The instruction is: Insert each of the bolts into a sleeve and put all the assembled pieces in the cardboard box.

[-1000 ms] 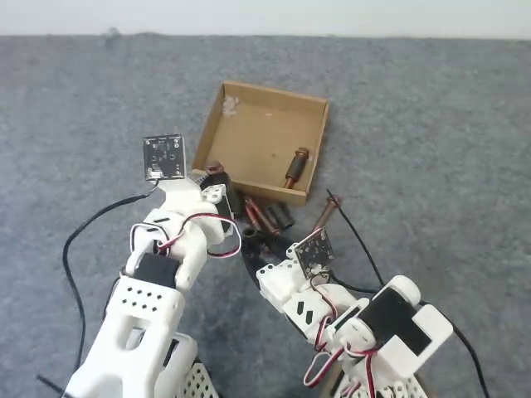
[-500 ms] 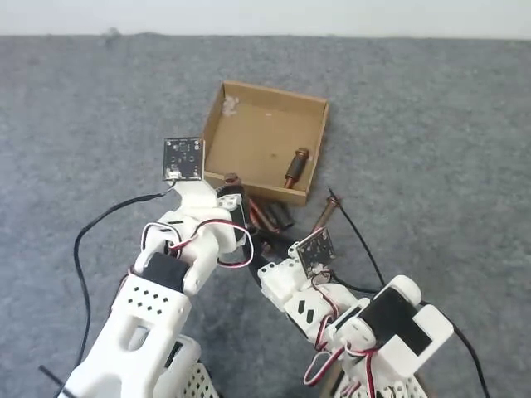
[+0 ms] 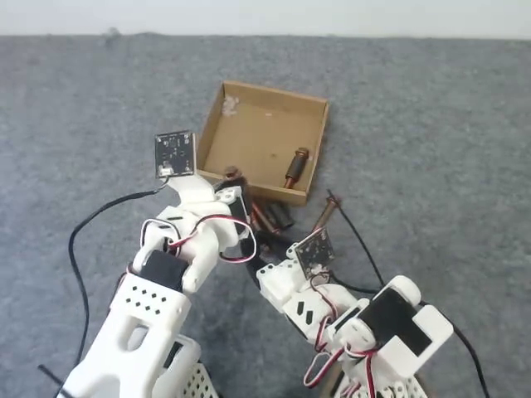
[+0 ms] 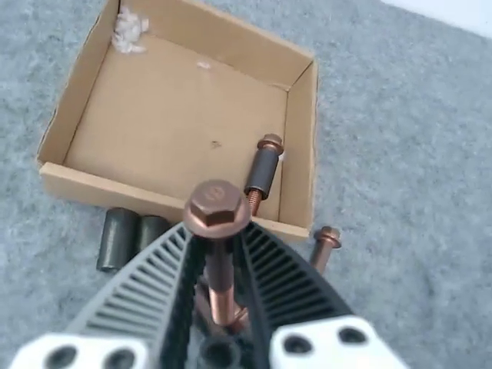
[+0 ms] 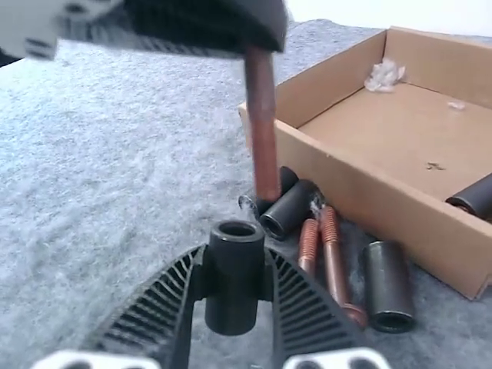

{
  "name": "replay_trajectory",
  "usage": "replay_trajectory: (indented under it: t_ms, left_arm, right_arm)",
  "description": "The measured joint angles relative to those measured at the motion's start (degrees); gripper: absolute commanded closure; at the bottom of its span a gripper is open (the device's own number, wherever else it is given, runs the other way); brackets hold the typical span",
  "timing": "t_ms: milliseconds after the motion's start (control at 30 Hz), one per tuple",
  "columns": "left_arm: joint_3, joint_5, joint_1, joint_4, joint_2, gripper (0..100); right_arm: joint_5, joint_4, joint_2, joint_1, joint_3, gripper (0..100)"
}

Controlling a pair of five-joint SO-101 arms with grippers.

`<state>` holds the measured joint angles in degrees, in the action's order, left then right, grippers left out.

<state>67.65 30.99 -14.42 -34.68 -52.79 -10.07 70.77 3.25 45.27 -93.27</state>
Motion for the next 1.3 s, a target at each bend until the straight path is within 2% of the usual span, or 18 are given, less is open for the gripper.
replay_trajectory:
  t_ms: [533, 733, 1133, 1300]
  left_arm:
    - [-2.1, -0.2, -1.8, -8.6, 0.0, 99]
    - [-2.1, -0.3, -2.3, -8.7, 0.0, 99]
    - [1.4, -6.0, -3.0, -8.9, -0.1, 99]
    - [4.3, -8.7, -6.2, -10.8, -0.5, 99]
  right_arm:
    - [0.0, 0.0, 0.0, -0.2, 0.0, 99.2]
    - [0.0, 0.0, 0.0, -0.3, 0.0, 99.2]
    - [0.0, 0.0, 0.0, 0.1, 0.0, 99.2]
    - [0.0, 0.0, 0.0, 0.1, 0.0, 99.2]
